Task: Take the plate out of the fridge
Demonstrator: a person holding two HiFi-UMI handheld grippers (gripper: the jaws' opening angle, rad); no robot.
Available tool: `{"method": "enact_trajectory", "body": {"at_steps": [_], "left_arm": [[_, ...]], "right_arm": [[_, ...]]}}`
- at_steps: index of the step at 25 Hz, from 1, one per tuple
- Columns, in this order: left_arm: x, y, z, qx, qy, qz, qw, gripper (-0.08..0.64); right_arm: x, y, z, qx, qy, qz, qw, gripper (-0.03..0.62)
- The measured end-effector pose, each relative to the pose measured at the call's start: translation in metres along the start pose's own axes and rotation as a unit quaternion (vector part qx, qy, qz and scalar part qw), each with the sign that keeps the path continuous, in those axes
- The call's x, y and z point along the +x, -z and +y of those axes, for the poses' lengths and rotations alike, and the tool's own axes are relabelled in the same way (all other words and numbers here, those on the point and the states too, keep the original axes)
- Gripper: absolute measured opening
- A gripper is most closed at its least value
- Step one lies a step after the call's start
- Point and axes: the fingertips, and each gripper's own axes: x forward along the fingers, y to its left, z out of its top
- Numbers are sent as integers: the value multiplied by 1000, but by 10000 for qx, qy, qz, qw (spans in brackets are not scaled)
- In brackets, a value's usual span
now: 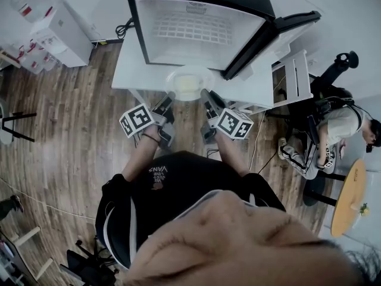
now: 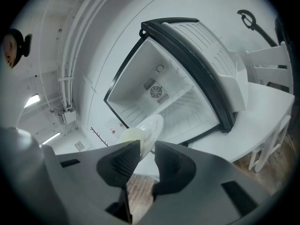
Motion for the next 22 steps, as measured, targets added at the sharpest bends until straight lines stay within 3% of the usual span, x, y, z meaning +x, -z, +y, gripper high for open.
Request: {"method": "enact_trajectory", "body": {"at_steps": [22], "left_arm": [[-22,25,0,-64,-1,-152,9999,37]], "right_arm": [[-25,17,6,-23,-102,55,9999,103]]}}
